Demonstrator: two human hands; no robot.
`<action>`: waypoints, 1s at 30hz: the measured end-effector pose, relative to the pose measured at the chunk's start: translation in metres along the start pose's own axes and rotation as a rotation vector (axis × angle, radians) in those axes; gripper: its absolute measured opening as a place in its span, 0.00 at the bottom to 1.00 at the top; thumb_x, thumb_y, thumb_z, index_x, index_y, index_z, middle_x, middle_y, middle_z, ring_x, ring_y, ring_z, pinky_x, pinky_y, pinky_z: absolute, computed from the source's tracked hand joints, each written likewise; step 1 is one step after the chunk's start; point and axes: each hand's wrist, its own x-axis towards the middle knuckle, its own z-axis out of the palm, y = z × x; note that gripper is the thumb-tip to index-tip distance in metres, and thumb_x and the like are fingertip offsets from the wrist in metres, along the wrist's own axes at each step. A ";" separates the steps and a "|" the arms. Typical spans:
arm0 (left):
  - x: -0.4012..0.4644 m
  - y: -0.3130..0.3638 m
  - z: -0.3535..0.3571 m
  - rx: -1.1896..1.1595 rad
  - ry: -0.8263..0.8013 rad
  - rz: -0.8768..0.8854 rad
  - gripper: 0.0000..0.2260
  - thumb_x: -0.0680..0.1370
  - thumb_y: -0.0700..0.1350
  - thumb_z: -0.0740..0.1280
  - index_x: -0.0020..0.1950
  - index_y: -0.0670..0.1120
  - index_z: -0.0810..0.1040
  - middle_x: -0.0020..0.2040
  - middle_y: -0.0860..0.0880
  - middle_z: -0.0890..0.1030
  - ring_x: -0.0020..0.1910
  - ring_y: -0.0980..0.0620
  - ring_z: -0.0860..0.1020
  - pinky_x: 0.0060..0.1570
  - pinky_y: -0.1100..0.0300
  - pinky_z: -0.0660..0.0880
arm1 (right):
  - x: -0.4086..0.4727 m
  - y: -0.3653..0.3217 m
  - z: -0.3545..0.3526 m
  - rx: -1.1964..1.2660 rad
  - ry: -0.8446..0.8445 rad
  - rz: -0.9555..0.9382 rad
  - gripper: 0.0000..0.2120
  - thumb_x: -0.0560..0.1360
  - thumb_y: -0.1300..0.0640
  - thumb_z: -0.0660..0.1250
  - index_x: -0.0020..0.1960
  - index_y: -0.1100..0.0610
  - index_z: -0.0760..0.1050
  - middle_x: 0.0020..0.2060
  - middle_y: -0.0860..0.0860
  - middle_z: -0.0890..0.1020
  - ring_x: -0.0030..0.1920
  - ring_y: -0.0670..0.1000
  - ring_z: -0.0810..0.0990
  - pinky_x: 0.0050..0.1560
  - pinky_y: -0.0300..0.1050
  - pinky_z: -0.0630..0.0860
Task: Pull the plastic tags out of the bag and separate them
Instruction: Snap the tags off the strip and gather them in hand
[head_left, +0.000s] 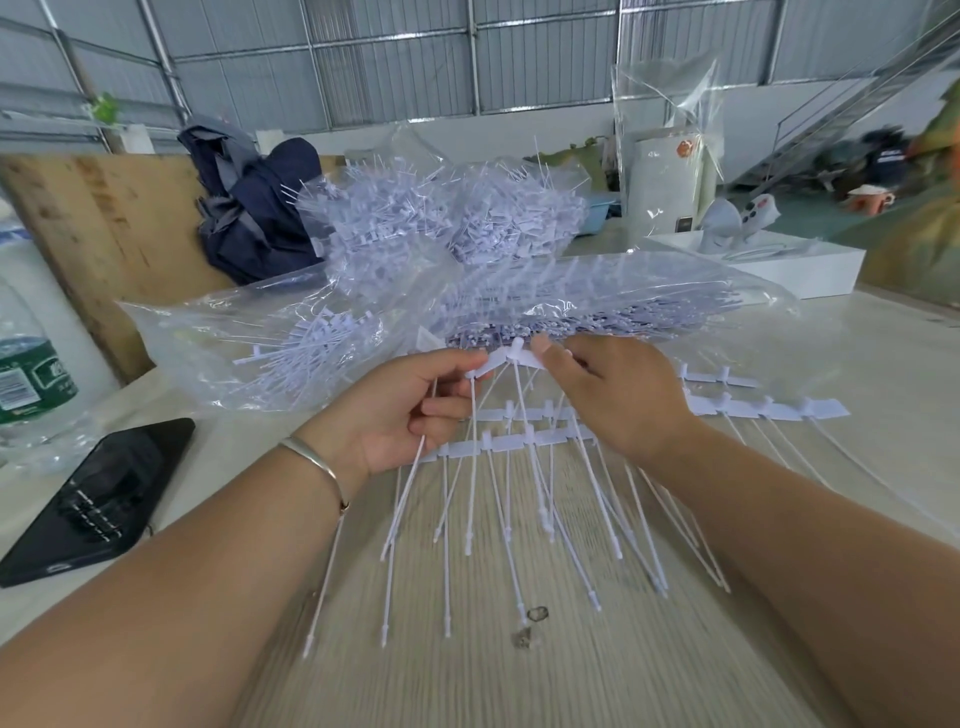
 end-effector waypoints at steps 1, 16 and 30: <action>0.001 -0.001 0.000 0.004 0.018 -0.002 0.06 0.72 0.42 0.69 0.41 0.43 0.73 0.30 0.50 0.71 0.18 0.60 0.60 0.14 0.70 0.53 | 0.000 0.000 0.000 0.003 0.000 0.007 0.27 0.79 0.38 0.52 0.29 0.56 0.59 0.23 0.51 0.67 0.29 0.54 0.69 0.31 0.45 0.58; -0.003 -0.010 0.014 -0.051 -0.102 0.046 0.02 0.73 0.38 0.64 0.44 0.41 0.74 0.31 0.50 0.76 0.18 0.61 0.62 0.15 0.72 0.54 | -0.004 -0.006 0.005 0.331 -0.240 0.042 0.27 0.77 0.36 0.53 0.34 0.59 0.65 0.30 0.52 0.66 0.33 0.50 0.66 0.40 0.47 0.64; -0.002 -0.012 0.016 0.125 -0.126 -0.090 0.14 0.80 0.52 0.60 0.44 0.47 0.82 0.30 0.48 0.76 0.18 0.60 0.60 0.14 0.71 0.55 | -0.004 -0.007 0.010 0.107 -0.145 -0.069 0.30 0.67 0.29 0.49 0.32 0.56 0.64 0.25 0.49 0.66 0.32 0.53 0.70 0.37 0.47 0.64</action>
